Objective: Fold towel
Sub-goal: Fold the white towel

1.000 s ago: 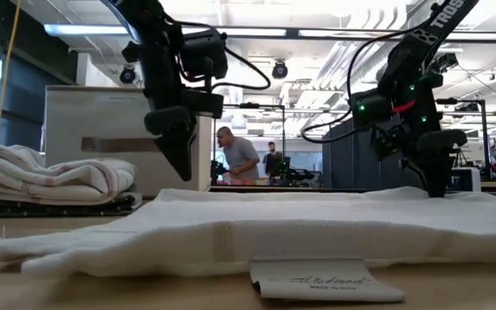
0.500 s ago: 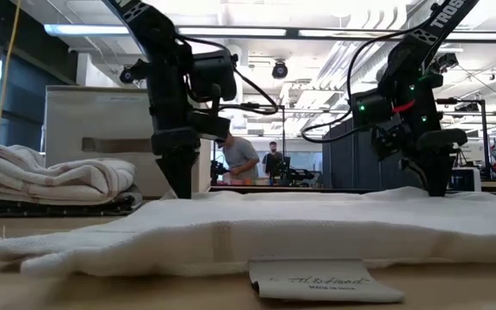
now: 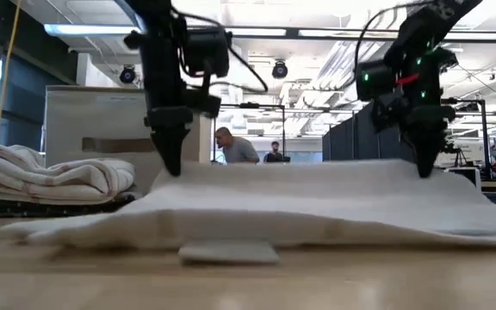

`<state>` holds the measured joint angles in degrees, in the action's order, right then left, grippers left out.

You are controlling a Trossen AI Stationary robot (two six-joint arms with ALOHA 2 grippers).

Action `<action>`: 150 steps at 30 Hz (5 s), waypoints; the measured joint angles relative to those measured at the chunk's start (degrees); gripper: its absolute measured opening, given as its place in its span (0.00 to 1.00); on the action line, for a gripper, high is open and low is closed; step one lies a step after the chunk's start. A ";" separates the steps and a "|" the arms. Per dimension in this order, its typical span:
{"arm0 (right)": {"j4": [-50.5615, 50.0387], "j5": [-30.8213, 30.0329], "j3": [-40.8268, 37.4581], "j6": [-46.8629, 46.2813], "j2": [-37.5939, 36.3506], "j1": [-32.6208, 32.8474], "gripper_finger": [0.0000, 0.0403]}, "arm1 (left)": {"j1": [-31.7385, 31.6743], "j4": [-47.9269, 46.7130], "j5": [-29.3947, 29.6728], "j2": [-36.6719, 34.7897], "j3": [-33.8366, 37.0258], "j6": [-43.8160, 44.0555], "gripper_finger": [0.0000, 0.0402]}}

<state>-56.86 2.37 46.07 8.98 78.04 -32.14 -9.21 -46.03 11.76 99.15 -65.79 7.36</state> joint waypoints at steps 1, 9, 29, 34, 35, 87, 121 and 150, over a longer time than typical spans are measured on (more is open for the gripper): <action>-1.17 -0.89 0.62 -0.03 -1.16 0.06 0.00 | -0.25 -0.48 1.61 -0.27 -0.92 -0.37 0.02; -17.96 -5.10 4.59 -3.28 -9.78 4.97 0.00 | -0.56 -0.81 0.09 -0.95 -6.33 -6.20 0.02; -15.72 9.65 4.65 -30.80 -15.70 45.56 0.00 | 7.80 5.14 -21.22 -0.93 -0.62 -6.94 0.02; -15.20 8.68 4.65 -30.30 -12.50 51.28 0.00 | 9.22 10.10 -27.38 -0.93 0.72 -4.07 0.02; -14.87 9.30 4.63 -29.70 -11.96 52.39 0.00 | 10.11 11.71 -28.43 -0.95 0.68 -3.41 0.02; -16.18 -2.79 4.63 -125.78 -10.76 72.99 0.30 | 6.71 5.59 -26.40 0.97 -4.87 -7.54 0.30; 10.80 6.12 -20.09 -136.78 -11.78 71.25 0.04 | 8.62 1.00 -30.22 1.73 0.41 -22.56 0.30; 15.94 -13.23 30.04 -97.87 18.09 47.79 0.02 | 6.54 46.64 -26.44 5.49 16.55 -9.53 0.30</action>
<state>-40.92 -10.85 76.10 -88.89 96.13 15.65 -2.67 0.60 -14.68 104.64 -49.23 -2.17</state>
